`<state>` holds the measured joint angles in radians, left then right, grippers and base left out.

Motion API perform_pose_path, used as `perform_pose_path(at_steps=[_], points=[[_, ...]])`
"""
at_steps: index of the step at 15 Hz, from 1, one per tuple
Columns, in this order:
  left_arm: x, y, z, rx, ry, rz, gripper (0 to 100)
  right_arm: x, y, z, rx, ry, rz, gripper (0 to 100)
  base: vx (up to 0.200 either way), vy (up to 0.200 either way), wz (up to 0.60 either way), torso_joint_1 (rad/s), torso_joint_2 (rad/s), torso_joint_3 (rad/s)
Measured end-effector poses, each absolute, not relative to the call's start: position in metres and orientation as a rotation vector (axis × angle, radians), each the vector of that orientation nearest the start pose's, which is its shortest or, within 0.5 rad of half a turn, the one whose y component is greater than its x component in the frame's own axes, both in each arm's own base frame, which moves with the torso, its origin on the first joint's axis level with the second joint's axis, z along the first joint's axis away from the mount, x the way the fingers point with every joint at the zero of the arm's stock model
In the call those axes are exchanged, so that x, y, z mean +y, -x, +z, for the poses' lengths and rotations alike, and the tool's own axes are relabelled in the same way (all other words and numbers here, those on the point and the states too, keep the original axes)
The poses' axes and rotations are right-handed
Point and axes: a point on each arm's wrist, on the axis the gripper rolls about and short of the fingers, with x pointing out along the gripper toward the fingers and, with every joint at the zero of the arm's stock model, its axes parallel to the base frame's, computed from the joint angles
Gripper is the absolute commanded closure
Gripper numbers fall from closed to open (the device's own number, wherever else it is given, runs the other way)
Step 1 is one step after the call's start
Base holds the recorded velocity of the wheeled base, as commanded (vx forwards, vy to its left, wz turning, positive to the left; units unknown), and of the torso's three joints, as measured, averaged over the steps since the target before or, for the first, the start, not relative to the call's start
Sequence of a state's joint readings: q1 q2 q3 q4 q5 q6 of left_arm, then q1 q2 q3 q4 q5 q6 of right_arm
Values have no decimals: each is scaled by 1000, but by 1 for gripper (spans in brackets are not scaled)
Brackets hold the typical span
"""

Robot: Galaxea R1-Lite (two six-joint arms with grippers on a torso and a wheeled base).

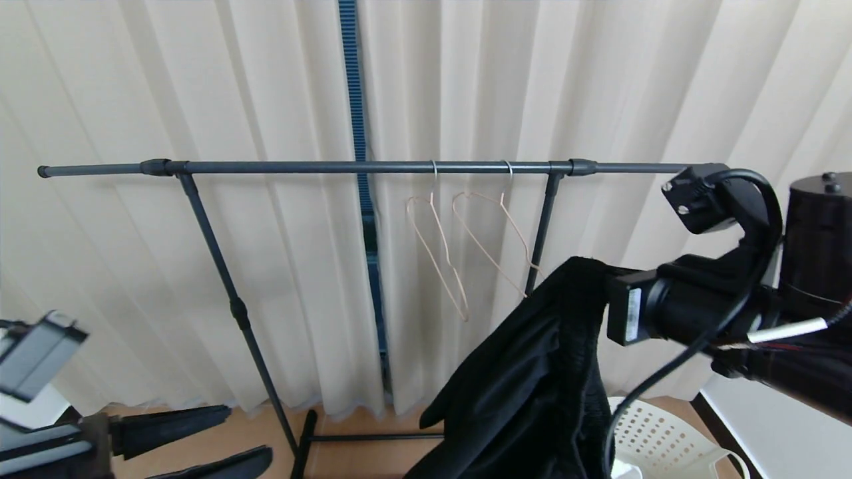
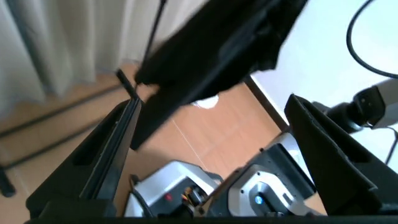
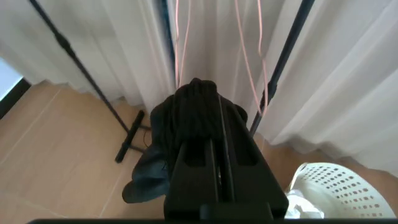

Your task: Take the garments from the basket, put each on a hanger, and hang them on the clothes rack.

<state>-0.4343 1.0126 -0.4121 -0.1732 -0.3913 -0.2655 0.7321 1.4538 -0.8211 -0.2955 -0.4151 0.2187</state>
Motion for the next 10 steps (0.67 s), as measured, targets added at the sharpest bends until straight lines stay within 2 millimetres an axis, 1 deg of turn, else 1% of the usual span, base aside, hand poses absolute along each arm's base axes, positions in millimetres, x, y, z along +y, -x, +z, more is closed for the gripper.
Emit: perform_pose_path(at_steps=[2,4,7,10], points=[[-79,-127,173,624,235,-745,0,175,-199,223,309,-122,229,100,0,0,0,0,0,0],[-101,-147,169,679,257,-708,0,188,-202,219,325,-188,204,100,0,0,0,0,0,0],[-136,-169,162,726,247,-691,0,202,-212,219,301,-227,146,100,0,0,0,0,0,0],[-168,-188,143,786,216,-707,0,213,-222,215,301,-260,109,100,0,0,0,0,0,0]])
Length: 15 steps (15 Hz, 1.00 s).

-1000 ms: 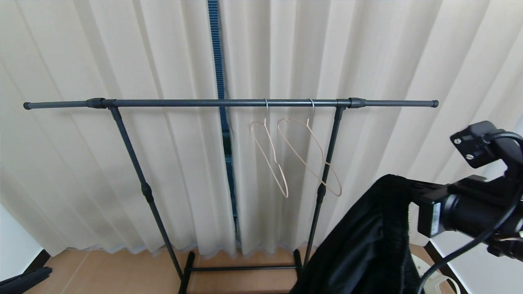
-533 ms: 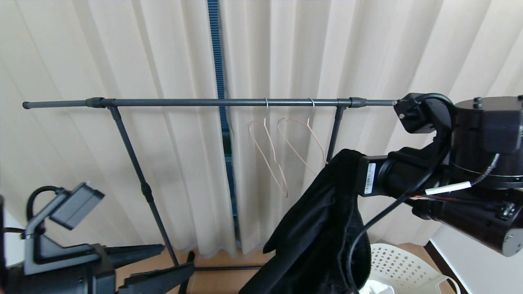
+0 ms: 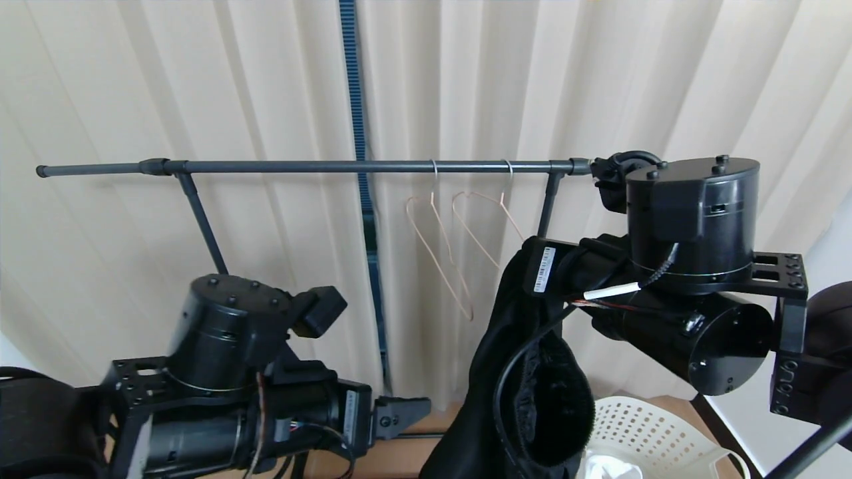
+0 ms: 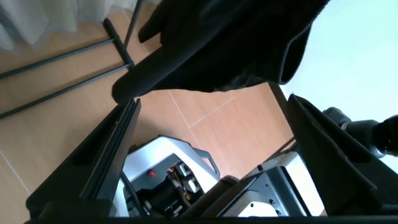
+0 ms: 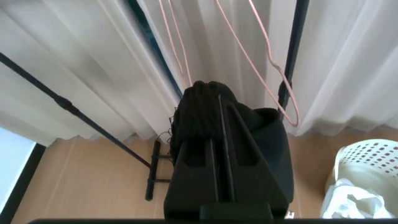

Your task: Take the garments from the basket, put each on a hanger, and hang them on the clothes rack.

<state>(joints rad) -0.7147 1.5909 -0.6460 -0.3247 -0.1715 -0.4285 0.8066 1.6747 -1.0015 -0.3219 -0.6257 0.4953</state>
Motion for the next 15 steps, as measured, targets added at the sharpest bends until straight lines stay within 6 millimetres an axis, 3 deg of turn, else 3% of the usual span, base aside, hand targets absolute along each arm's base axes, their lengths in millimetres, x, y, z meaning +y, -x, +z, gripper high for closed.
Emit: perform_pose_path(at_steps=[6,15], points=[[-235,-206,110,779,259,-707,0,222,-229,216,293,-291,104,100,0,0,0,0,0,0],[-281,-228,79,781,238,-625,0,229,-225,216,275,-280,74,100,0,0,0,0,0,0]])
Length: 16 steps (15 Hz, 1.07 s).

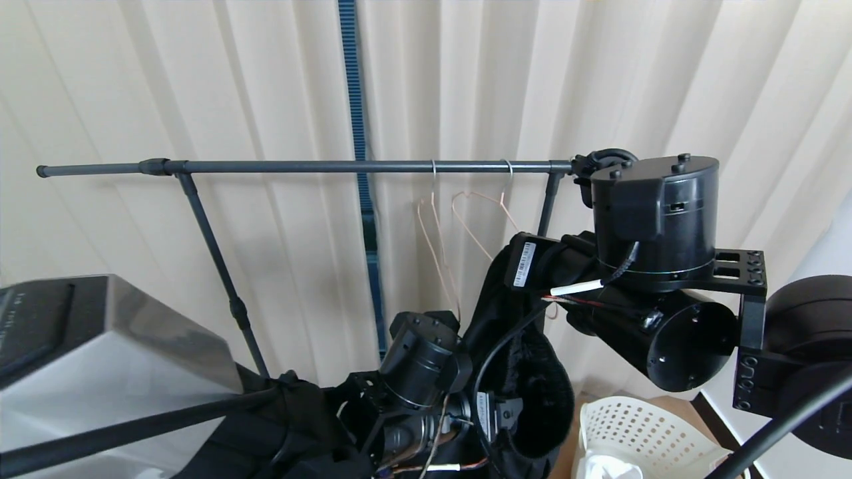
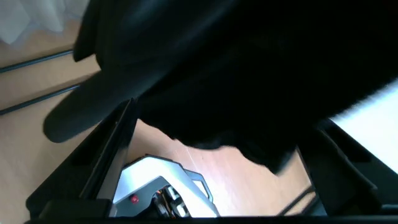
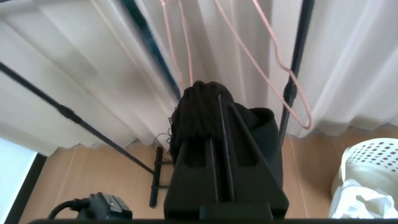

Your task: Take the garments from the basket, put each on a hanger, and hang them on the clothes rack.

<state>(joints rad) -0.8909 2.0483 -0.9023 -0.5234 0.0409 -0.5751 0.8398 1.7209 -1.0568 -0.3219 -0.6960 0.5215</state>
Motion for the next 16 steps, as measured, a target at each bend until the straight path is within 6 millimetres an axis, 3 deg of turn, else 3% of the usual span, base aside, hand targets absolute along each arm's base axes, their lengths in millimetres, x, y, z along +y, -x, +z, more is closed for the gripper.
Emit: perform_pose_path(at_steps=[3,6,11,12,16], points=[[-292,-236,68,776,226,-599,0,228,-222,220,264,-286,73,100,0,0,0,0,0,0],[-296,-232,56,795,192,-579,0,224,-220,227,249,-298,76,100,0,0,0,0,0,0],[-281,-214,41,834,126,-512,0,211,-226,234,226,-318,40,100,0,0,0,0,0,0],[-274,-209,42,840,117,-506,100,208,-229,235,221,-321,27,100,0,0,0,0,0,0],[-252,-187,59,814,99,-485,100,196,-238,238,209,-318,-17,100,0,0,0,0,0,0]])
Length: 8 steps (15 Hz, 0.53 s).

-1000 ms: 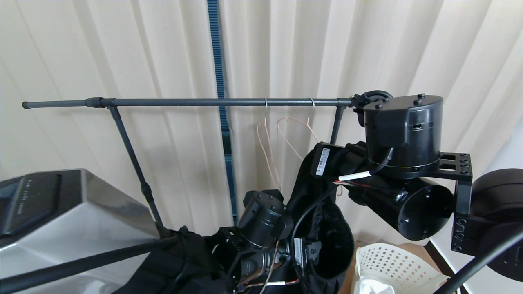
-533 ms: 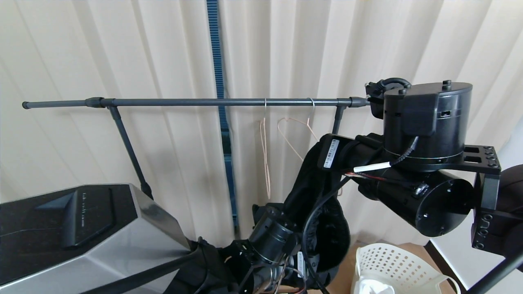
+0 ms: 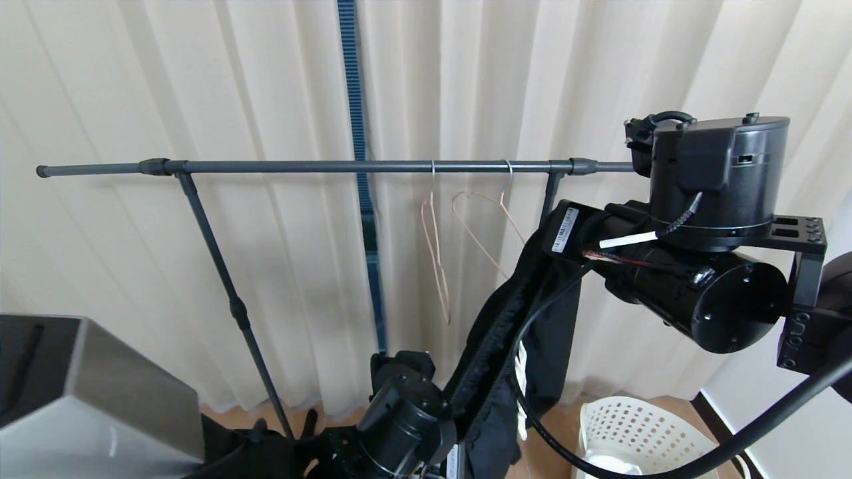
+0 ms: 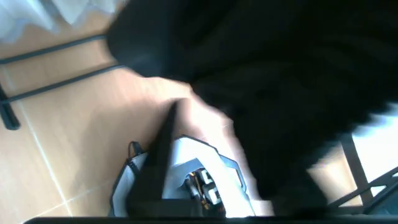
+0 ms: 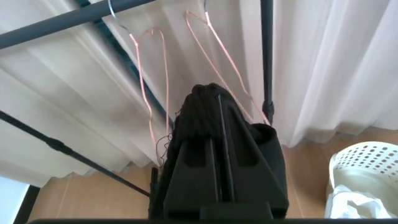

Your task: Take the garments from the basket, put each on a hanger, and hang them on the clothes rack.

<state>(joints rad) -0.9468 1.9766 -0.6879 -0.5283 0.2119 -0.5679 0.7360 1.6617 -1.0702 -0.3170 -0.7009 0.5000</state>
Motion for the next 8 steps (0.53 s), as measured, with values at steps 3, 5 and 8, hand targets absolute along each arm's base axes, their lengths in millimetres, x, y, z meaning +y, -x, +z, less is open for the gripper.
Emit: perform_pose_path(at_steps=[3,5,8], points=[[-234,-185,77,756,98,-464,100,190,-240,237,211,-294,-37,100,0,0,0,0,0,0],[-218,-193,92,703,102,-437,100,187,-237,232,224,-241,-36,100,0,0,0,0,0,0],[-193,-209,116,604,79,-394,100,180,-231,220,257,-142,-31,100,0,0,0,0,0,0]])
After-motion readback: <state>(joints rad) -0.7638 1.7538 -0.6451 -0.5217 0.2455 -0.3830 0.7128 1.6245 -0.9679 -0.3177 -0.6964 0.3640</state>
